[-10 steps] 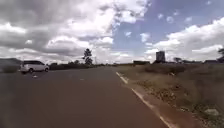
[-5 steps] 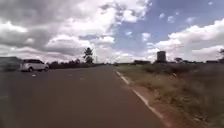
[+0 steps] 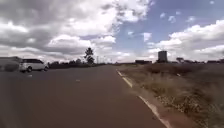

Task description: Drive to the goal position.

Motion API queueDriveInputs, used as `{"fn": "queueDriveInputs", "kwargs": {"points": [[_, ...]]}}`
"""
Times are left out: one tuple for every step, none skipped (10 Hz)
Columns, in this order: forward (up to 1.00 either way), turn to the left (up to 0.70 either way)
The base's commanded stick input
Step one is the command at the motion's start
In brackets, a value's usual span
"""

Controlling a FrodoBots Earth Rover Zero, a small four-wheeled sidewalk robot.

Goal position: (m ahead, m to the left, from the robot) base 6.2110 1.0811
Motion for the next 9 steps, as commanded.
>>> {"fn": "queueDriveInputs", "kwargs": {"points": [[0.70,0.00],[0.70,0.00],[0.70,0.00],[0.70,0.00],[0.70,0.00],[0.70,0.00],[0.70,0.00],[0.70,0.00],[0.70,0.00]]}}
